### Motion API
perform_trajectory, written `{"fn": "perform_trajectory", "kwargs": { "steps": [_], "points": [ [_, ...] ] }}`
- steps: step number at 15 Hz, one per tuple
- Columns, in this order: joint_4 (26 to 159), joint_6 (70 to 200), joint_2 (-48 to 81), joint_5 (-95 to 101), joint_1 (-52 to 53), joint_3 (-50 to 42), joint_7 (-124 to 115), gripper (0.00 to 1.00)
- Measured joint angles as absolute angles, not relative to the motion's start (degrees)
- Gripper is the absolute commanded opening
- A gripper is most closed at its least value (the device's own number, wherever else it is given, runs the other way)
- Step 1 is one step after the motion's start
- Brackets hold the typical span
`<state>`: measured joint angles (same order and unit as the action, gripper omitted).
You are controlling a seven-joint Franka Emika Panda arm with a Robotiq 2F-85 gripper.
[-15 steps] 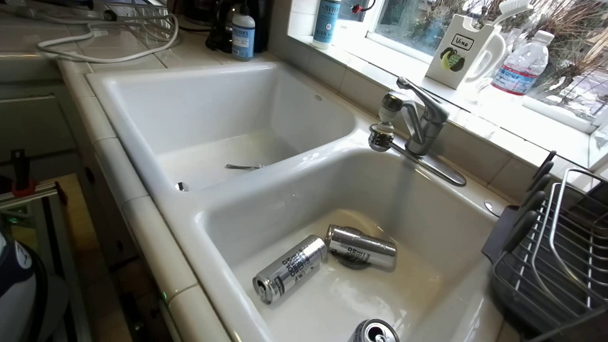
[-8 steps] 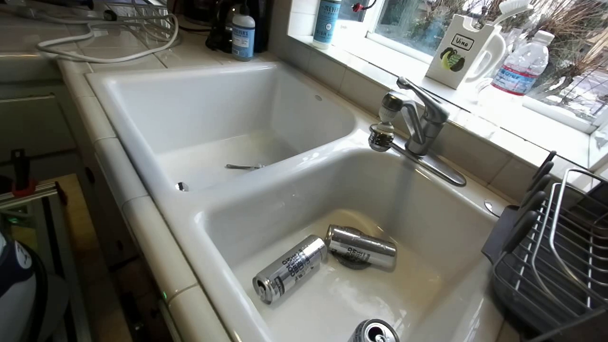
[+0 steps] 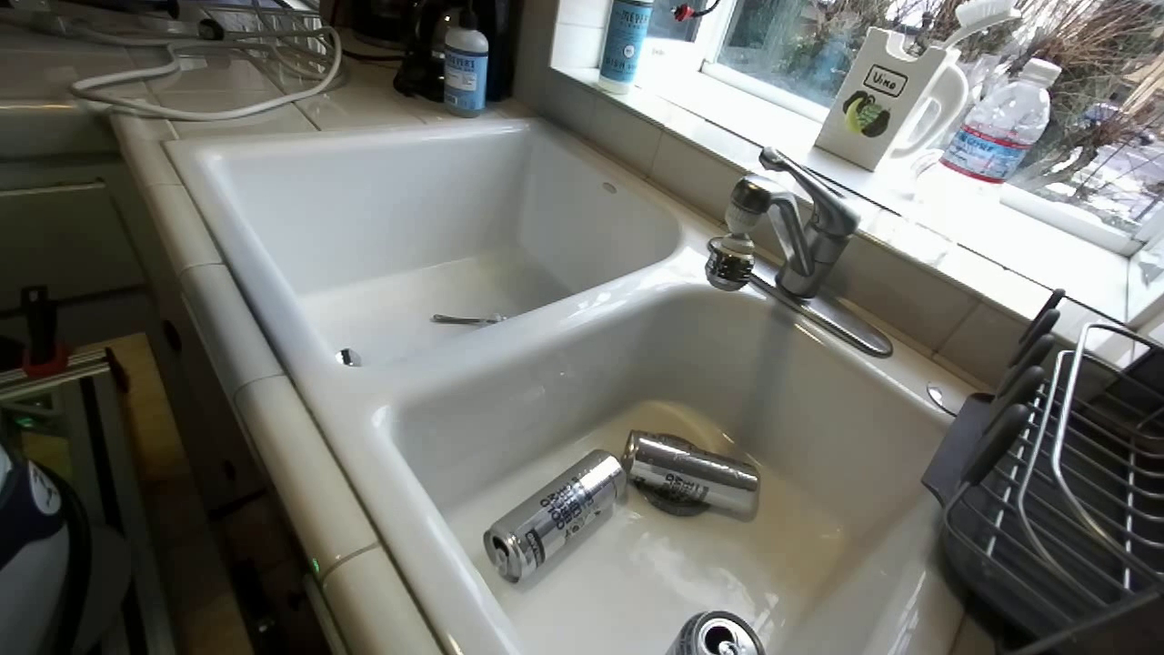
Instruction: Remove the bottle from the windowsill
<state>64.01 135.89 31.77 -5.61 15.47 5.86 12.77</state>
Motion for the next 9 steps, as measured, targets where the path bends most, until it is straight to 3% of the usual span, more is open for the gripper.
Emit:
{"fn": "perform_trajectory", "kwargs": {
  "steps": [4,9],
  "points": [
    [64.01,134.52,31.17,-4.74,16.06,5.35,11.3,0.49],
    [64.02,132.29,30.26,-4.2,16.71,5.13,10.02,0.54]
  ]
}}
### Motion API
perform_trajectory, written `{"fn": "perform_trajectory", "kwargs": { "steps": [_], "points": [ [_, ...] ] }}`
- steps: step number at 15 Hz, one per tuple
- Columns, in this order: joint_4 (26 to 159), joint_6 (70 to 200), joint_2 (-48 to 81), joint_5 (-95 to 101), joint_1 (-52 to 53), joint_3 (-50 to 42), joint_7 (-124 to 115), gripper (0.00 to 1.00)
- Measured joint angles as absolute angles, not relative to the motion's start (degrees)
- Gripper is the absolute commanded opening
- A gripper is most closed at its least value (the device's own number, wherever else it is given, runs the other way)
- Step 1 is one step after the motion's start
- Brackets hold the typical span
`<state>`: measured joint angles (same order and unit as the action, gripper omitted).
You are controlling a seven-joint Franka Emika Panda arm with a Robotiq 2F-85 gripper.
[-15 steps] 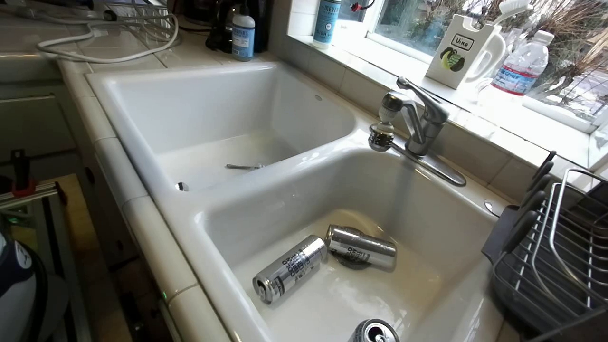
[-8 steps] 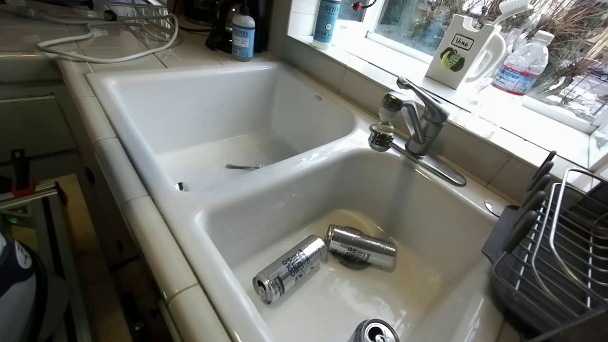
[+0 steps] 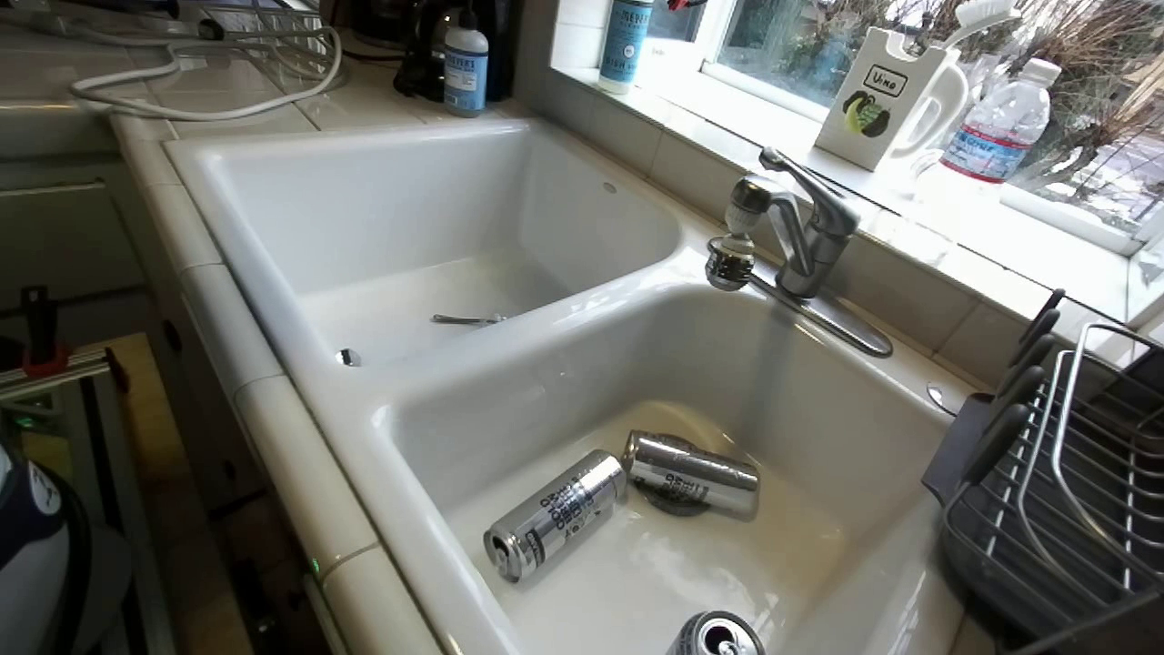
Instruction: Remove the bottle from the windowsill
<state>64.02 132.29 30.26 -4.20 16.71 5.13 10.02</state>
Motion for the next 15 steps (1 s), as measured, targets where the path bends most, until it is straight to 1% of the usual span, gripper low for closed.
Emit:
{"fn": "perform_trajectory", "kwargs": {
  "steps": [1,3,5,6,7,9,10,11,12,13,15],
  "points": [
    [64.03,131.97,30.1,-4.01,16.83,5.01,9.64,0.55],
    [64.06,131.29,29.87,-3.56,17.0,4.73,8.85,0.53],
    [64.09,130.92,29.8,-3.37,17.06,4.48,8.2,0.51],
    [64.13,130.73,29.8,-3.35,17.06,4.36,7.96,0.47],
    [64.2,130.67,29.8,-3.34,17.06,4.24,7.86,0.49],
    [64.37,130.67,29.81,-3.34,17.06,3.98,7.79,0.48],
    [64.45,130.67,29.82,-3.34,17.05,3.85,7.79,0.45],
    [64.49,130.67,29.85,-3.34,17.05,3.76,7.79,0.39],
    [64.5,130.67,29.89,-3.34,17.04,3.7,7.79,0.23],
    [64.5,130.67,29.93,-3.34,17.04,3.67,7.79,0.19],
    [64.5,130.66,30.01,-3.34,17.05,3.67,7.84,0.05]
  ]
}}
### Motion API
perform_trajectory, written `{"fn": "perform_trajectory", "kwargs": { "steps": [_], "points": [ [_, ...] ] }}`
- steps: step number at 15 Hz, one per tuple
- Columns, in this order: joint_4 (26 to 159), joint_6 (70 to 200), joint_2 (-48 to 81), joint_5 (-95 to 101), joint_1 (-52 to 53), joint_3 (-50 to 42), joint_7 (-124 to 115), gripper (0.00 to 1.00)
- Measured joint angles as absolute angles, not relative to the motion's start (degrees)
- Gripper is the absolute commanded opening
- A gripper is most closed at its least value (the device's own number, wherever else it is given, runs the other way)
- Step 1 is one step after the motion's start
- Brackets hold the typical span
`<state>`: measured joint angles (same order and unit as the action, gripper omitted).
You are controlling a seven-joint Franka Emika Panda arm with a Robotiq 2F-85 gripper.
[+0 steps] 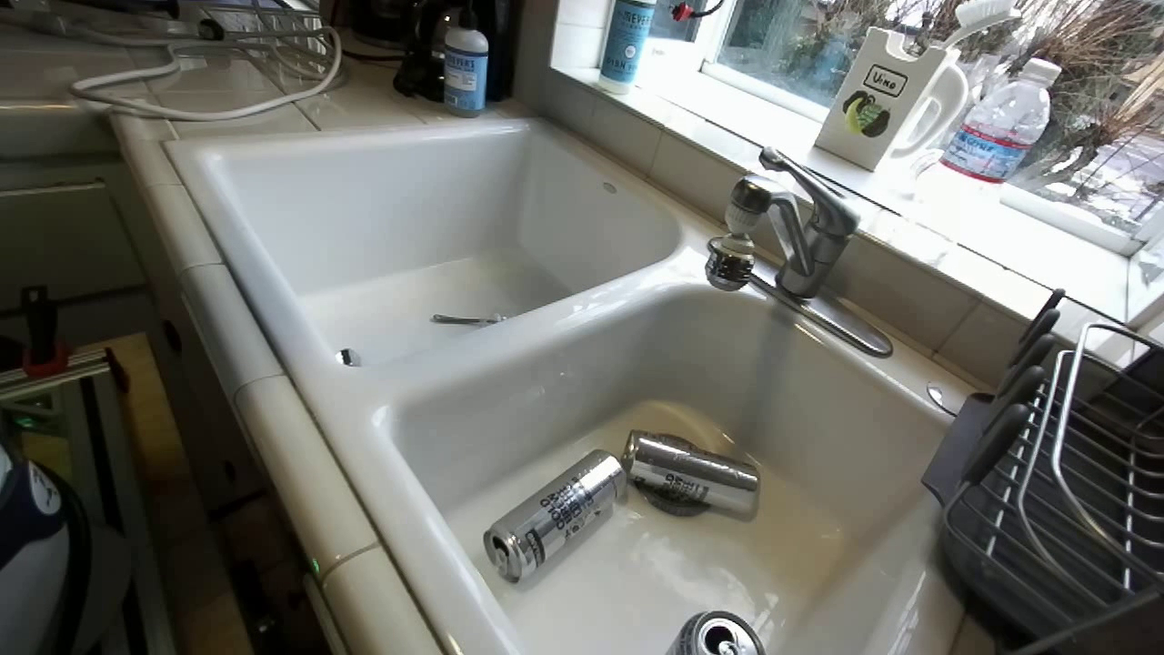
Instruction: Remove the bottle from the windowsill
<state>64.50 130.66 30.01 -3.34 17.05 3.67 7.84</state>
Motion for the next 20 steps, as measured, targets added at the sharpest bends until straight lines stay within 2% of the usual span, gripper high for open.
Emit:
{"fn": "perform_trajectory", "kwargs": {
  "steps": [1,10,16,20],
  "points": [
    [64.45,130.66,30.0,-3.34,17.05,3.67,7.92,0.07],
    [66.02,129.4,27.28,-2.98,17.09,3.95,11.44,0.07],
    [79.92,127.03,14.52,-2.73,18.37,4.86,14.07,0.07],
    [91.27,127.39,6.35,0.09,20.36,5.85,7.82,0.07]
  ]
}}
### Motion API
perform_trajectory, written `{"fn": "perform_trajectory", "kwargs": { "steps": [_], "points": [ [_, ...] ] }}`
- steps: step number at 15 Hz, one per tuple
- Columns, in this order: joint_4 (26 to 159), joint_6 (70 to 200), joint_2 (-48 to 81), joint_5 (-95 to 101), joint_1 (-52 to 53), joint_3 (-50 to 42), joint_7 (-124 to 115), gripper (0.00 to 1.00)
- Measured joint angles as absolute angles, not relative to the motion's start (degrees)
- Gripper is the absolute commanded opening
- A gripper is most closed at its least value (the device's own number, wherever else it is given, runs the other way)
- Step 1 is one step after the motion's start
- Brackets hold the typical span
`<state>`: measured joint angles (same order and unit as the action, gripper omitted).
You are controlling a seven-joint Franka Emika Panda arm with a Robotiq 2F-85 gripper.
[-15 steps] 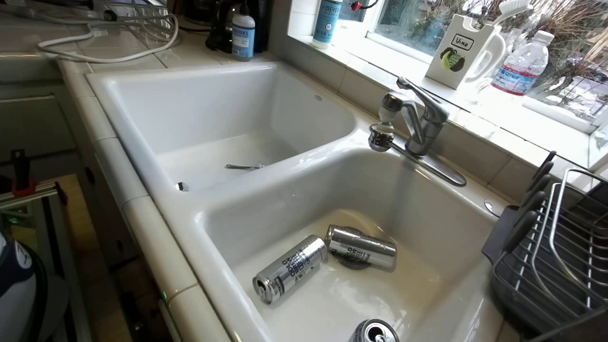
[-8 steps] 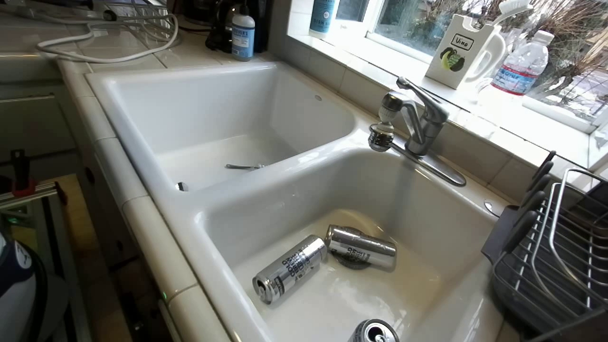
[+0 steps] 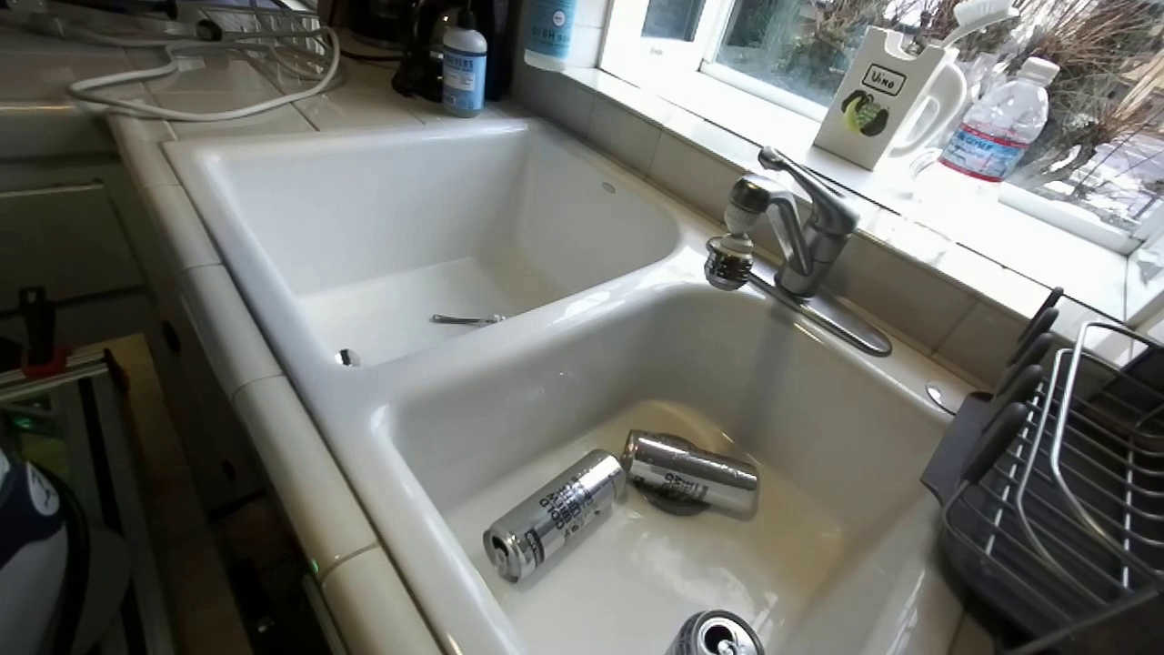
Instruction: Remove the bottle from the windowsill
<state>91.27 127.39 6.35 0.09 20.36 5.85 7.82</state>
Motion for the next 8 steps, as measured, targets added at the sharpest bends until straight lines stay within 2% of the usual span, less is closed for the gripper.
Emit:
{"fn": "perform_trajectory", "kwargs": {
  "steps": [4,8],
  "points": [
    [102.83,131.0,-0.97,3.61,20.16,9.95,-4.23,0.07],
    [114.93,134.02,-9.01,3.58,18.54,11.15,-5.41,0.07]
  ]
}}
